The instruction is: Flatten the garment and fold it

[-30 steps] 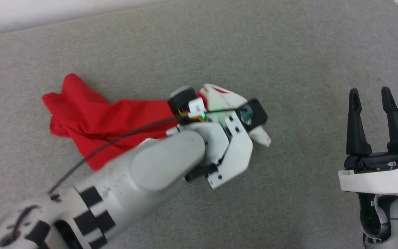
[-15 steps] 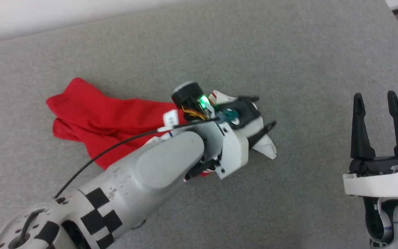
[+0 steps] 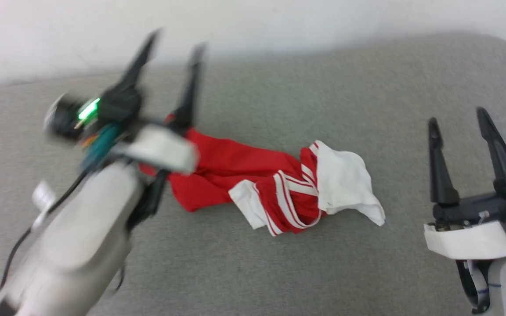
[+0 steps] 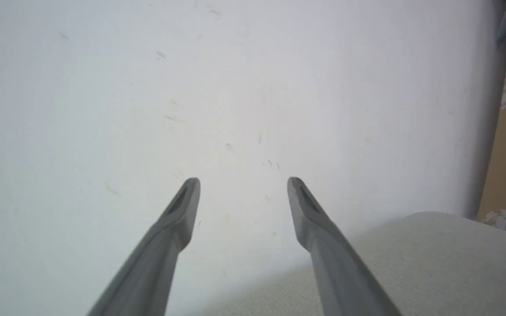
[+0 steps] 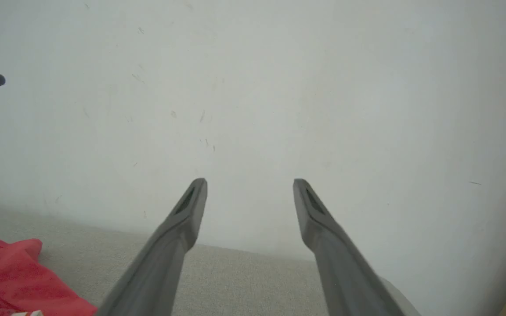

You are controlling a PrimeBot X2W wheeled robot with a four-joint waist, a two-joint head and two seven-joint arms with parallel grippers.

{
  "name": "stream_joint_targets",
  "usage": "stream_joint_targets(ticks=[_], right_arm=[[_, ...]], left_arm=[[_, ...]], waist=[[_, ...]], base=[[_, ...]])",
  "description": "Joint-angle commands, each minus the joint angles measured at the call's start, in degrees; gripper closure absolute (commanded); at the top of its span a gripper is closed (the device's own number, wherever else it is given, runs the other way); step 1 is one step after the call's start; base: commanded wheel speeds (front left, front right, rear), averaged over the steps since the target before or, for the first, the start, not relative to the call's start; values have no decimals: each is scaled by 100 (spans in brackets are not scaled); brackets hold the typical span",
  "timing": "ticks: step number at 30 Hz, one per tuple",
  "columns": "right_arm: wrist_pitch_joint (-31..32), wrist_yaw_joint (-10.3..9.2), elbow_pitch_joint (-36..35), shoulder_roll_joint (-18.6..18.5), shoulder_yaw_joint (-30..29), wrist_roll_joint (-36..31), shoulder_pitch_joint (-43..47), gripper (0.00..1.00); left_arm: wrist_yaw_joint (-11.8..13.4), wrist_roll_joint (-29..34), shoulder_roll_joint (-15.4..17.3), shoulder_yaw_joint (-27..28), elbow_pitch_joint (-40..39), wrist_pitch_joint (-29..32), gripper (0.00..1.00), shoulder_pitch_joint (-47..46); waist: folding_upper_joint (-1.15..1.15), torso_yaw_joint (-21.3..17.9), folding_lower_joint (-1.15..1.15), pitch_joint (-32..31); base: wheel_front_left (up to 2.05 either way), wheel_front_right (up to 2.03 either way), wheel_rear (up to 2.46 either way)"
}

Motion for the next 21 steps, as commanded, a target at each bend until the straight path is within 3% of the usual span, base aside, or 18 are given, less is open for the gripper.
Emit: stream_joint_targets(ticks=[1, 5, 9, 15, 21], right_arm=[[-26, -5, -33, -134, 99, -43, -129, 0], [-26, -5, 325, -913, 859, 99, -354, 0], [251, -5, 1111, -2106, 2151, 594, -823, 0], [2056, -5, 1238, -3507, 4268, 2199, -2123, 0], [4097, -5, 1335, -4106, 6000, 3688, -3267, 0]], left_arm=[[152, 115, 66, 203, -145, -25, 0, 400], [721, 454, 188, 1241, -735, -26, 0, 1682], [928, 747, 50, 2117, -1180, -26, 0, 2812], [640, 1215, -433, 2715, -1544, -26, 0, 3699], [213, 1558, -993, 3024, -1548, -27, 0, 3793]], waist=[[0, 275, 1, -265], [0, 331, 1, -317], [0, 407, 1, -349], [0, 606, 1, -274], [0, 870, 1, -88]], base=[[0, 0, 0], [0, 0, 0], [0, 0, 0], [0, 0, 0], [0, 0, 0]])
